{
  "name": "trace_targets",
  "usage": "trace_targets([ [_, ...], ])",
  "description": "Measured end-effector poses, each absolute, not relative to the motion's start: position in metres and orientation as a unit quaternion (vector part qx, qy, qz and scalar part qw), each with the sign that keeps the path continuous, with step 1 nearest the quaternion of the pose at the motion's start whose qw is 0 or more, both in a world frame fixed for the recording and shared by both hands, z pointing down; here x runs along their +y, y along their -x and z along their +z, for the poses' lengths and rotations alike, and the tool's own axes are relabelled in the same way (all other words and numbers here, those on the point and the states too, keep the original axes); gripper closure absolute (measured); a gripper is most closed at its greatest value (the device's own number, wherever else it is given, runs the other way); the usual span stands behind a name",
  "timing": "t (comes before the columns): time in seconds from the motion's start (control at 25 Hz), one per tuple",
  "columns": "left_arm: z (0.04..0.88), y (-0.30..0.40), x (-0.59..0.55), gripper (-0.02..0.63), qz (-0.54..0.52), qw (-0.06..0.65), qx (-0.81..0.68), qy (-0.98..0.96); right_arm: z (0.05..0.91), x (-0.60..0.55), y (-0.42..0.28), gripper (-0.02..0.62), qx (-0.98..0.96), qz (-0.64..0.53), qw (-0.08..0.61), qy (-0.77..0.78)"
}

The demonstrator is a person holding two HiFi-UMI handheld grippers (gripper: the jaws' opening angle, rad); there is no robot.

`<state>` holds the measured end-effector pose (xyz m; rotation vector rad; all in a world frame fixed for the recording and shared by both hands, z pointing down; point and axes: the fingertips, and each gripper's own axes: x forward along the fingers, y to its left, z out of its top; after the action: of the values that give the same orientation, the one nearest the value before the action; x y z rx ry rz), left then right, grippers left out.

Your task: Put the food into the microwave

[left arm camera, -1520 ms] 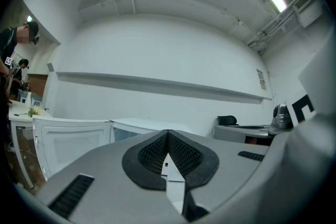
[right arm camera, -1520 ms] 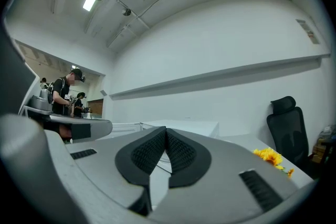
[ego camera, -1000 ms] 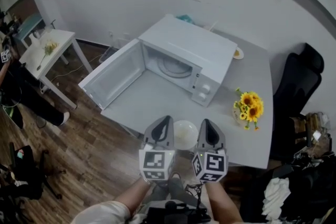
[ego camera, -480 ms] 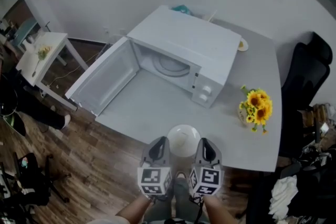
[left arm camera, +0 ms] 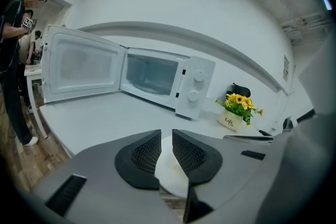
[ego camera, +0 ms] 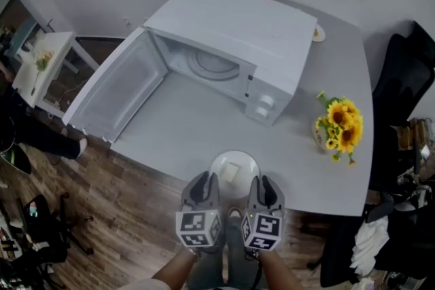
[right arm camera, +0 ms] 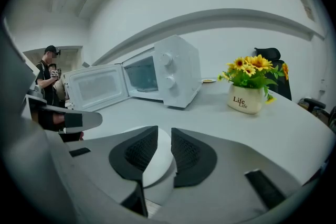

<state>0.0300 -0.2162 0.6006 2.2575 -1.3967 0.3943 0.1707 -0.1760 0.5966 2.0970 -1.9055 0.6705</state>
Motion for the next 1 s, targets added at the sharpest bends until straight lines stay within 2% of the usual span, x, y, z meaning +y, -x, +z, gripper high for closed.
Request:
trace_targets([
  [0.4,0.651,-0.023,-0.220,0.546,0.185,0.269,-0.518,-0.791,0.638,-0.182,-0.177,0.493,-0.614,0.278,0.159,-0.721],
  [0.6,0.662,-0.025,-0.221,0.489,0.195,0.289,-0.514,-0.784,0.649,-0.181,-0.179,0.492,-0.604,0.288,0.169,-0.724],
  [1.0,0.676,-0.028,-0.221,0.491,0.203,0.317,-0.516,-0.770,0.651,-0.185,-0.175,0.494,-0.602,0.278,0.197,-0.722],
])
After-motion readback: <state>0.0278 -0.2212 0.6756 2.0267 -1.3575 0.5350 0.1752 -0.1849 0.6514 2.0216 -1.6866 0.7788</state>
